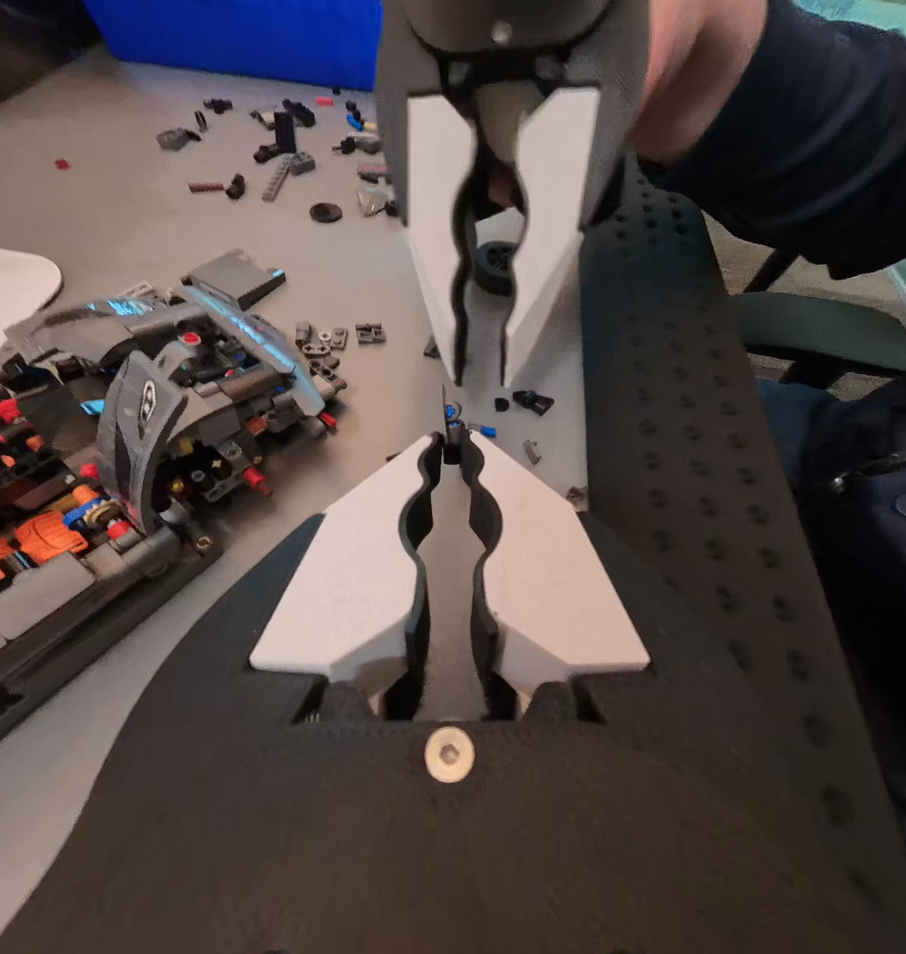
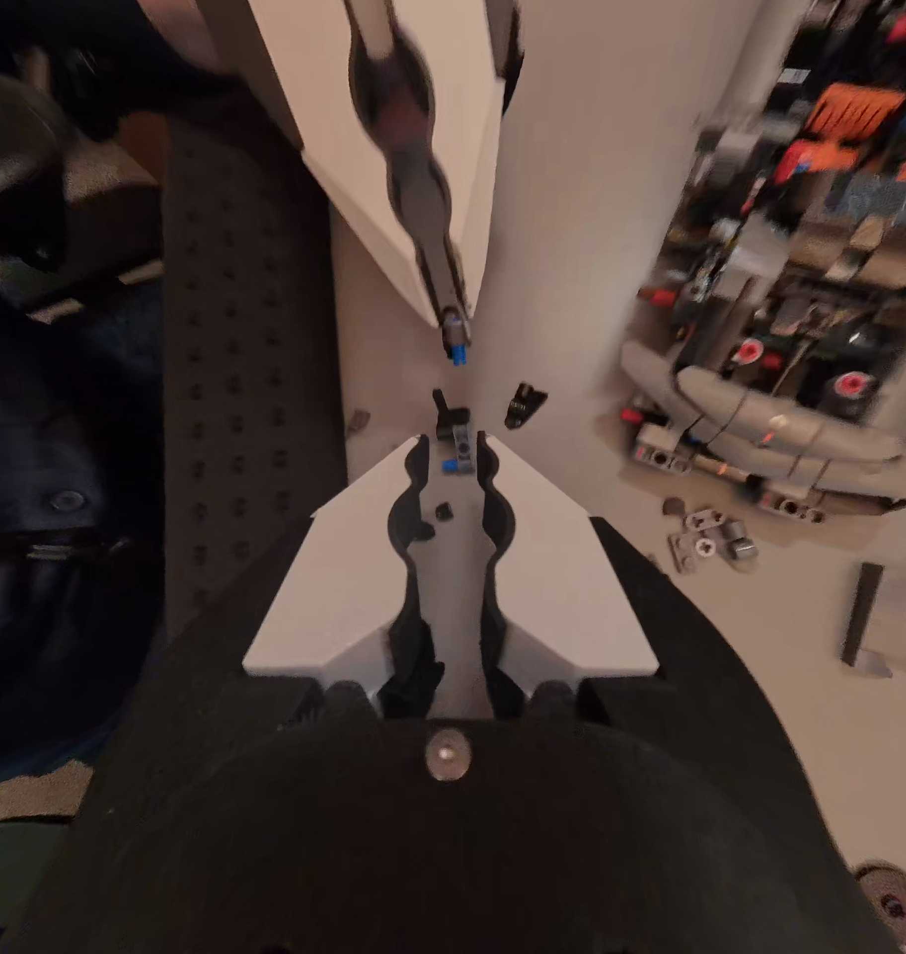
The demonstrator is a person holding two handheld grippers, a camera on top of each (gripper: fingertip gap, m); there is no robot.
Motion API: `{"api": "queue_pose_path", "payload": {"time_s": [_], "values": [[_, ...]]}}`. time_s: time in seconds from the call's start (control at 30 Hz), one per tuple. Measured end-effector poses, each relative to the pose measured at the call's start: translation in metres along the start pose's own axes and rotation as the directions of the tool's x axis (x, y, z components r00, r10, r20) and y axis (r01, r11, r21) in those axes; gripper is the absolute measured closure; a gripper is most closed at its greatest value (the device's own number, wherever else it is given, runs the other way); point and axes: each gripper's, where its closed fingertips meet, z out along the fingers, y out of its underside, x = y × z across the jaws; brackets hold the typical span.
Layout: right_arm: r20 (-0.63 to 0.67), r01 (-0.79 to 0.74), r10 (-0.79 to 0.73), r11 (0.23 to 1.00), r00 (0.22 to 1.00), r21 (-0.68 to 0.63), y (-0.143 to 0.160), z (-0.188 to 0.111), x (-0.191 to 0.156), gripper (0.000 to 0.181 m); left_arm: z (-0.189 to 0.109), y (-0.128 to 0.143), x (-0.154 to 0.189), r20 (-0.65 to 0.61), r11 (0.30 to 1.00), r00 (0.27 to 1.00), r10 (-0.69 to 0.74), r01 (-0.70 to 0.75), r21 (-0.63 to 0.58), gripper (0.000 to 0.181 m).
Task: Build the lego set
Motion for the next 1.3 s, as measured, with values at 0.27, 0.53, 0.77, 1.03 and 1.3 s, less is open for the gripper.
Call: {"api": "queue_pose_path", "payload": {"time_s": [0.27, 0.53, 0.77, 1.03, 1.3], "values": [[-0.052, 0.054, -0.06, 0.993, 0.997, -0.104, 0.022, 0.034, -0.001, 0.174, 0.004, 0.003, 0.001, -0.094, 0.992, 0.988, -0.125, 0.127, 0.016, 0.177], [-0.027, 0.021, -0.023, 0.998, 0.999, -0.051, 0.011, 0.032, -0.003, 0.174, -0.002, 0.001, -0.002, -0.194, 0.965, 0.951, -0.242, 0.257, 0.055, 0.177], [-0.076, -0.071, 0.065, 0.995, 0.995, -0.071, 0.004, 0.046, -0.003, 0.158, -0.012, -0.007, -0.01, -0.25, 0.935, 0.922, -0.295, 0.333, 0.125, 0.177], [-0.09, -0.01, 0.003, 0.997, 0.996, -0.078, -0.001, 0.05, -0.003, 0.172, -0.021, -0.015, -0.017, -0.271, 0.91, 0.909, -0.318, 0.372, 0.182, 0.177], [0.011, 0.018, -0.018, 1.0, 1.0, 0.025, -0.014, 0.025, -0.005, 0.173, -0.02, -0.015, -0.011, -0.291, 0.925, 0.911, -0.291, 0.345, 0.156, 0.177]]}}
